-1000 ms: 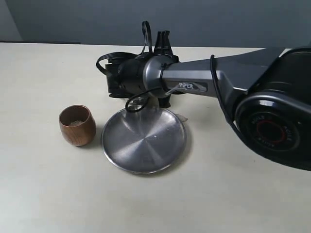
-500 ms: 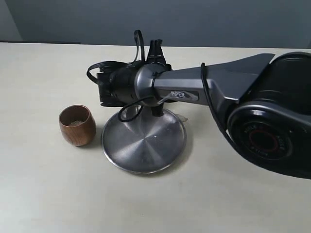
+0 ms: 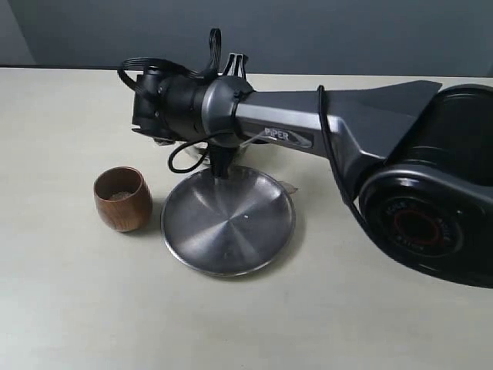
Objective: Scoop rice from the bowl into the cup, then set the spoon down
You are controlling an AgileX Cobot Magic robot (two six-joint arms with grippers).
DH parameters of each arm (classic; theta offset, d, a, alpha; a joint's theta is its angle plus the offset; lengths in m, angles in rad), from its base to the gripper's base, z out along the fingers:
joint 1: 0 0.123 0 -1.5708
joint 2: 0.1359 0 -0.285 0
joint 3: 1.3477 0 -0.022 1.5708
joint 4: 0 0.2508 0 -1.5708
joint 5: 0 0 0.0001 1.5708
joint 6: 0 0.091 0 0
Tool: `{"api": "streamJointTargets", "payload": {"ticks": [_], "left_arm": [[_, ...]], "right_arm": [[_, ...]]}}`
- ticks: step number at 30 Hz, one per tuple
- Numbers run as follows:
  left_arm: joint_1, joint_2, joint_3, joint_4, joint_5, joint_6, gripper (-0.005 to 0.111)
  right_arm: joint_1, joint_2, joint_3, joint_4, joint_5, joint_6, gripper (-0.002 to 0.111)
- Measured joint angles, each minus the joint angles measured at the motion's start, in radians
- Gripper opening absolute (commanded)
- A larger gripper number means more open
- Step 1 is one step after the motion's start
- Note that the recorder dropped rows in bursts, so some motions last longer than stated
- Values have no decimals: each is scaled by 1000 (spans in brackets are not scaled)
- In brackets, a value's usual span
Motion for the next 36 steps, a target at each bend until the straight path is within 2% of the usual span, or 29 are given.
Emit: {"api": "streamJointTargets", "payload": {"ticks": [20, 36], "left_arm": [[0, 0, 0, 0, 0, 0, 0], [0, 0, 0, 0, 0, 0, 0]], "right_arm": [[-20, 21, -2, 136, 1, -34, -1], [-82, -47, -2, 240, -3, -19, -1]]}}
